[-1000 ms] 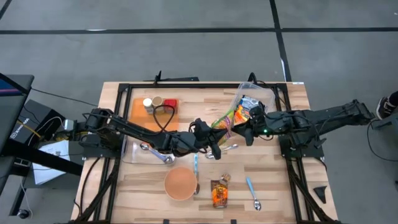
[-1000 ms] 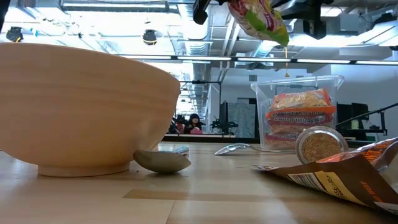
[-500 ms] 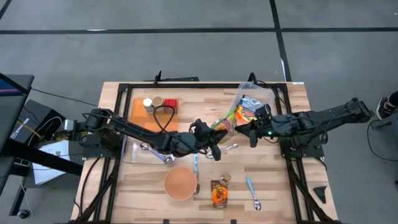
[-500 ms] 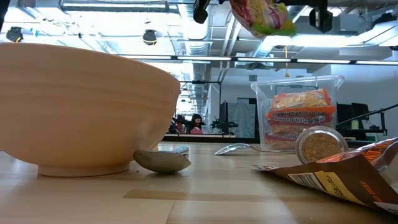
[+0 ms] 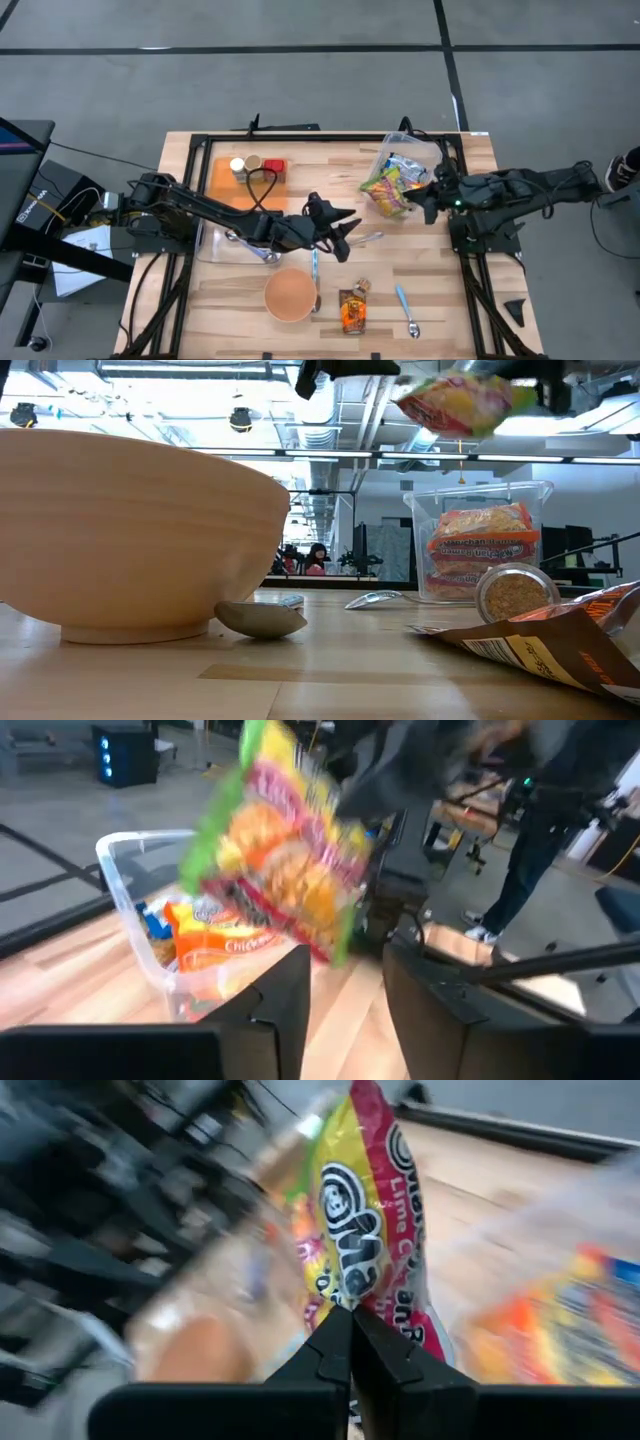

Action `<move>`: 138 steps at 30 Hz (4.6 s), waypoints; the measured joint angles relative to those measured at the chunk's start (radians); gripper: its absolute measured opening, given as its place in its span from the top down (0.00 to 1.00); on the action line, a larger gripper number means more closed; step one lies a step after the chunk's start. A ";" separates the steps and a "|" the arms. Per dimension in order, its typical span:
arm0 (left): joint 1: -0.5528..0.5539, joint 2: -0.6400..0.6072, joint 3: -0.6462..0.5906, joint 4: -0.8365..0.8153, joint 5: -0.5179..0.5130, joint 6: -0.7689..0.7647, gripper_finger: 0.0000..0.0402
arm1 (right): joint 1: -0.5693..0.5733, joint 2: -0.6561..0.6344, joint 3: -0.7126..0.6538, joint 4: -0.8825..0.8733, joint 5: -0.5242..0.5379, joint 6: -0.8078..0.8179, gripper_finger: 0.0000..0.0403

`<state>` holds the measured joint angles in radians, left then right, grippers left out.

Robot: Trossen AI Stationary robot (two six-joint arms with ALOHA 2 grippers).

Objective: Pick & Place Food Item
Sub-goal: Put the green noodle pack into the top transparent bin, then put the blue spoon into the bottom transparent bin

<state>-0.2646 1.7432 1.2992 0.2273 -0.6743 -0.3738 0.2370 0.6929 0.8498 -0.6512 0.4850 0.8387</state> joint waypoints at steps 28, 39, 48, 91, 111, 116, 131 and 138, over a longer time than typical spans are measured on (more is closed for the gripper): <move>-0.003 -0.011 0.000 -0.027 -0.006 -0.002 0.63 | -0.691 0.156 0.166 -0.394 -0.325 -0.714 1.00; -0.020 -0.011 0.000 -0.026 -0.006 -0.008 0.64 | -0.839 0.327 0.133 -0.286 -0.329 -0.850 1.00; -0.021 -0.011 0.000 -0.026 -0.006 -0.025 0.64 | -0.869 0.454 0.132 -0.312 -0.330 -0.850 1.00; -0.066 -0.011 0.000 -0.026 0.018 -0.058 0.64 | -0.712 0.567 0.132 -0.243 -0.012 -0.710 0.69; -0.083 -0.011 0.000 -0.026 0.017 -0.080 0.64 | -0.683 0.695 0.131 -0.246 0.023 -0.717 0.97; -0.082 -0.011 0.000 -0.026 0.017 -0.074 0.64 | -0.663 0.560 0.131 -0.275 0.021 -0.697 0.97; -0.049 -0.011 0.000 -0.029 0.017 -0.047 0.64 | -0.342 0.104 0.132 -0.397 -0.436 -0.172 0.97; -0.046 -0.011 0.000 -0.030 0.016 0.029 0.64 | 0.002 0.096 0.132 -0.465 -0.317 0.131 0.97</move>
<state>-0.3108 1.7321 1.2995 0.1978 -0.6579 -0.3450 0.2393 0.7885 0.9817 -1.1164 0.1681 0.9694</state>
